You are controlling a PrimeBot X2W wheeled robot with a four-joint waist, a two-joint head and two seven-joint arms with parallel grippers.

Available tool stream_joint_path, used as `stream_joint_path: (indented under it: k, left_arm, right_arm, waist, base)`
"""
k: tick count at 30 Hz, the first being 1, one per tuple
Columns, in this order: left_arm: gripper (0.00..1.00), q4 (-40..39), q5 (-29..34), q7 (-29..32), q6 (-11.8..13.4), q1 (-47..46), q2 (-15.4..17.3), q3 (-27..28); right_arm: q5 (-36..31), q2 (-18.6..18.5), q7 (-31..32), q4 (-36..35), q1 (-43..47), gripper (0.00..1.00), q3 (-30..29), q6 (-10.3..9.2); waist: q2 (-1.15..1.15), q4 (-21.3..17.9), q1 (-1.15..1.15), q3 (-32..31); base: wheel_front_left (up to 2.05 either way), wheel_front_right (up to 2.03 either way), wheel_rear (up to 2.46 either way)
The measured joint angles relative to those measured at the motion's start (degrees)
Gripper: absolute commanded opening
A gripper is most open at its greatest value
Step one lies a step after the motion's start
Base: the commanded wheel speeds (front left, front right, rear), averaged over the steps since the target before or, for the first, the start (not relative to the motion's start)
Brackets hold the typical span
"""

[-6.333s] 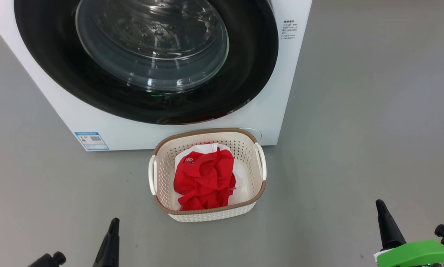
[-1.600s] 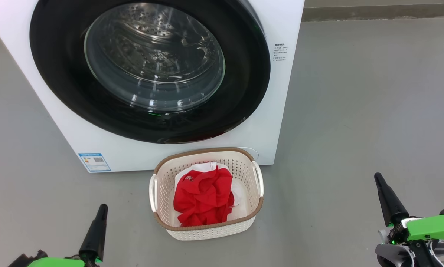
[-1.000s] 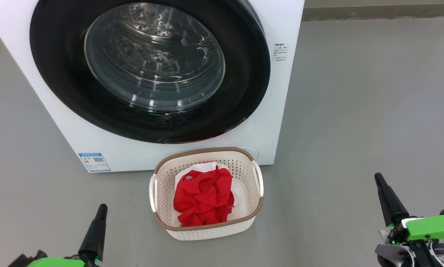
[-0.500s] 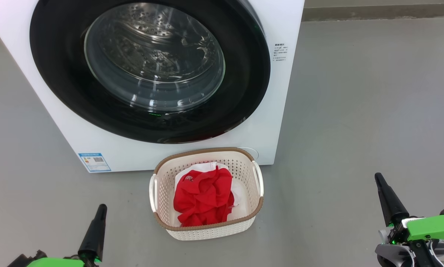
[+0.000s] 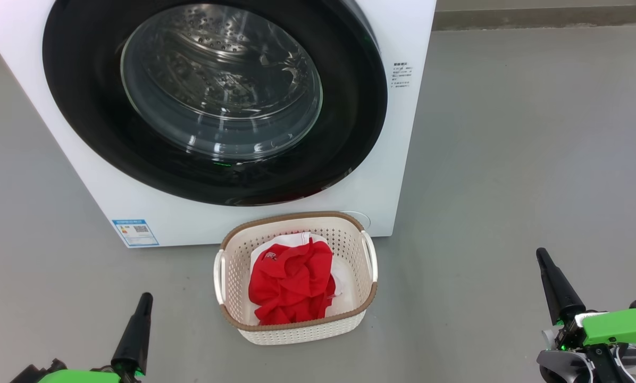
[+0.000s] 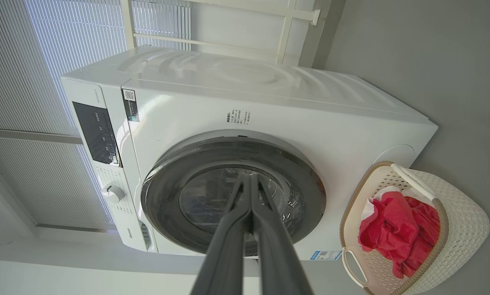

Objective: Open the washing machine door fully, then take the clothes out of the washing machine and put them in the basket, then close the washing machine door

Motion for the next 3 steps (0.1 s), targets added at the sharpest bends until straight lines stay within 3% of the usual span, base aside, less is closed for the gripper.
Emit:
stream_joint_path:
  k: [3]
  left_arm:
    - [0.00,0.0,0.0,0.1,0.0,0.0,0.0,0.0]
  right_arm:
    - [0.0,0.0,0.0,0.0,0.0,0.00,0.0,0.00]
  waist:
    - [0.00,0.0,0.00,0.0]
  base:
    - [0.00,0.00,0.00]
